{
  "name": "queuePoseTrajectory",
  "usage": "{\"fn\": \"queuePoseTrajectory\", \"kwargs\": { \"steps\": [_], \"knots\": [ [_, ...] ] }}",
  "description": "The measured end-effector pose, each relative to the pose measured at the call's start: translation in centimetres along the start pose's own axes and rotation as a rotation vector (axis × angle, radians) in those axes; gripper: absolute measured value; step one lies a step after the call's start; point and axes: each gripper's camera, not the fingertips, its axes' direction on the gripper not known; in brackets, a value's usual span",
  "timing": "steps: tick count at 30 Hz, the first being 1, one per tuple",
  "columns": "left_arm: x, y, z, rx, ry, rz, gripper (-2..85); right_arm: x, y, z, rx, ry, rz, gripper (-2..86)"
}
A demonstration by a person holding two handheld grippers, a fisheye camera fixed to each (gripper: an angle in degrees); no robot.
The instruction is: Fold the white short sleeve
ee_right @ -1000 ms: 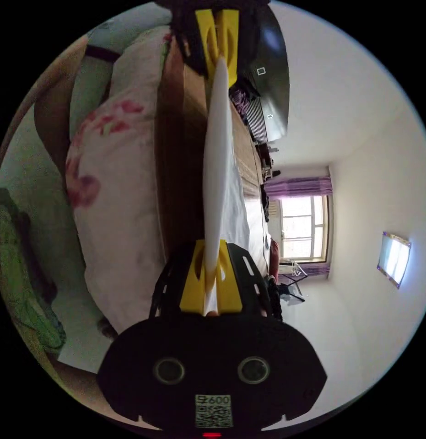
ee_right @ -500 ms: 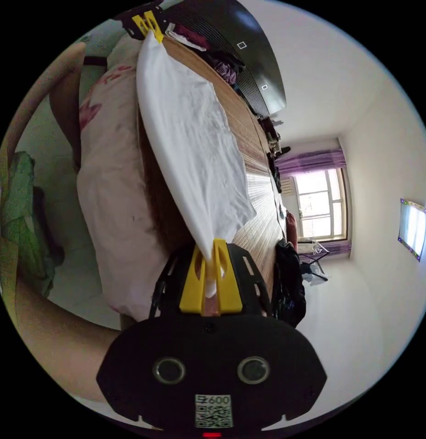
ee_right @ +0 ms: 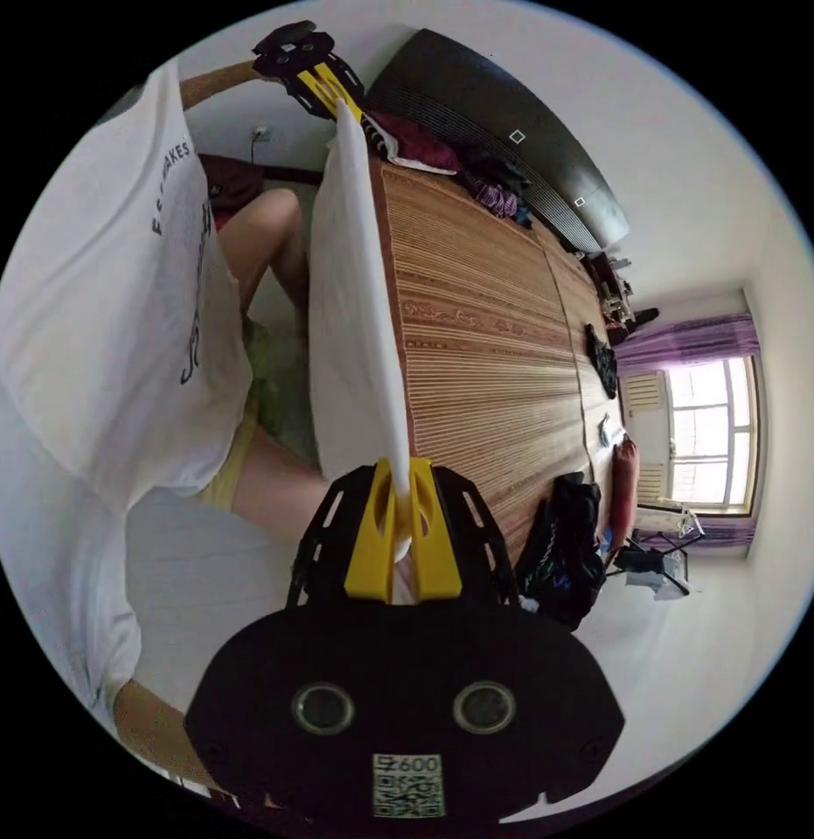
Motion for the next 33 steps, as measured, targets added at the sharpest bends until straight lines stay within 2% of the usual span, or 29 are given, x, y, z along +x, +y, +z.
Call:
{"fn": "queuePoseTrajectory", "kwargs": {
  "steps": [6,10,12,15,20,27,30,33],
  "knots": [
    [-4.0,-5.0,10.3,0.030,-0.048,0.090,2.2,6.0,-9.2,1.1,-0.046,0.090,-0.072,-0.8],
    [-8.2,-7.1,18.1,0.047,-0.197,0.009,1.8,13.3,-14.7,0.4,0.060,0.171,0.021,-0.8],
    [-9.1,-7.0,20.4,0.050,-0.206,-0.055,1.7,15.5,-16.6,-1.1,0.120,0.165,0.056,-0.8],
    [-7.2,-6.4,23.5,0.048,-0.147,-0.058,1.6,16.4,-19.8,-3.3,0.132,0.173,0.049,-0.8],
    [1.4,-4.7,25.4,0.029,-0.159,0.003,1.5,14.4,-25.1,-8.5,0.102,0.228,0.004,-0.8],
    [5.7,-2.5,22.9,-0.005,-0.054,-0.020,1.9,14.6,-30.3,-19.9,0.081,0.132,-0.014,-0.8],
    [4.9,-1.9,25.6,-0.010,0.041,-0.017,2.0,19.0,-32.5,-21.5,0.078,0.018,0.000,-0.8],
    [3.2,-1.4,32.1,-0.015,0.181,-0.011,1.9,24.9,-34.8,-19.6,0.068,-0.122,0.018,-0.8]
  ]
}}
